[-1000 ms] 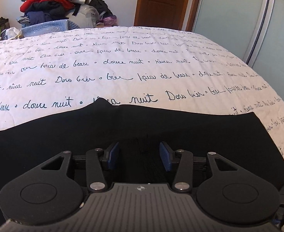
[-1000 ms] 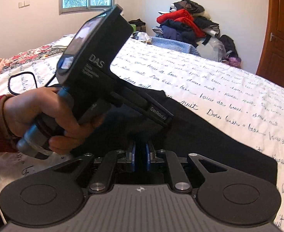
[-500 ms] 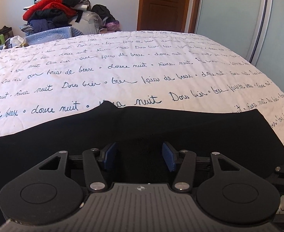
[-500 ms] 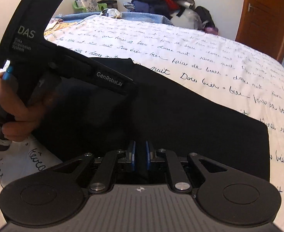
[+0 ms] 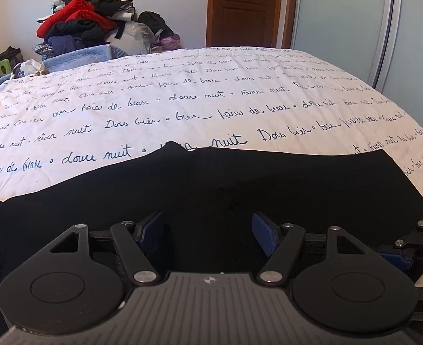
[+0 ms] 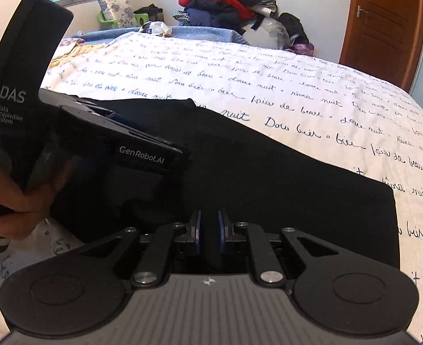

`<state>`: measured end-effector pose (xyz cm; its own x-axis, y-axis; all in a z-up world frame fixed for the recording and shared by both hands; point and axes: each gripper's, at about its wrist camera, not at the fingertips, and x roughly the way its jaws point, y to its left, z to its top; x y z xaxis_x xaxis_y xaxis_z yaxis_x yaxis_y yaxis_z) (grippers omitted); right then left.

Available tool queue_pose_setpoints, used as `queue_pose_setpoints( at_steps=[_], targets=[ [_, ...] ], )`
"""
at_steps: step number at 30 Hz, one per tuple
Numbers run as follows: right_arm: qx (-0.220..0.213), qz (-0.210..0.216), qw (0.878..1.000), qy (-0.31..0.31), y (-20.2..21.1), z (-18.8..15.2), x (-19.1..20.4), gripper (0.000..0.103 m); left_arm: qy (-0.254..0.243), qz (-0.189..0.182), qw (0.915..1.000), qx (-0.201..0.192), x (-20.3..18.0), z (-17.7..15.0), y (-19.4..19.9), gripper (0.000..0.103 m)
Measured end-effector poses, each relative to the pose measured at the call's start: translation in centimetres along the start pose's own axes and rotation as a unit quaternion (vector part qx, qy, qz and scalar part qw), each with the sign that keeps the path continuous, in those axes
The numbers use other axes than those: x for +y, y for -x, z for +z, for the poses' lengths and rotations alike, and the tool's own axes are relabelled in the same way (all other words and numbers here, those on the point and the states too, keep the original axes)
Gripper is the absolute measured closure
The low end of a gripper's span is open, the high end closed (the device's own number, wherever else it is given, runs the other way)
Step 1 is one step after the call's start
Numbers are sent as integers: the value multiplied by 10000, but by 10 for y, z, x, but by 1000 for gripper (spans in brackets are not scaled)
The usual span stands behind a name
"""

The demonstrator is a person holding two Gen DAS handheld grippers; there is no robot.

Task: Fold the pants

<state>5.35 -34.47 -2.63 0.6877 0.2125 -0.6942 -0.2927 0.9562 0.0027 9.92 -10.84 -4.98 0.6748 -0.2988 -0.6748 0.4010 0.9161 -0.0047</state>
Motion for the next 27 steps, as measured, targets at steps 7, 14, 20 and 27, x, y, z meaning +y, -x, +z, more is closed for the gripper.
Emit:
queue_pose_setpoints(
  at_steps=[7, 14, 20, 27],
  targets=[
    [233, -169, 9992, 290, -5, 5, 15, 90, -127, 89, 9999, -5, 5, -9, 7, 27],
    [71, -298, 9976, 624, 3, 18, 36, 90, 50, 159, 9998, -75, 20, -13, 21, 22],
    [-75, -192, 9941, 1060, 9, 25, 68, 71, 253, 336, 9990, -133, 44, -21, 39, 20],
    [-512, -123, 9806, 1887, 18, 21, 128, 57, 963, 646, 9931, -200, 98, -35, 73, 18]
  ],
)
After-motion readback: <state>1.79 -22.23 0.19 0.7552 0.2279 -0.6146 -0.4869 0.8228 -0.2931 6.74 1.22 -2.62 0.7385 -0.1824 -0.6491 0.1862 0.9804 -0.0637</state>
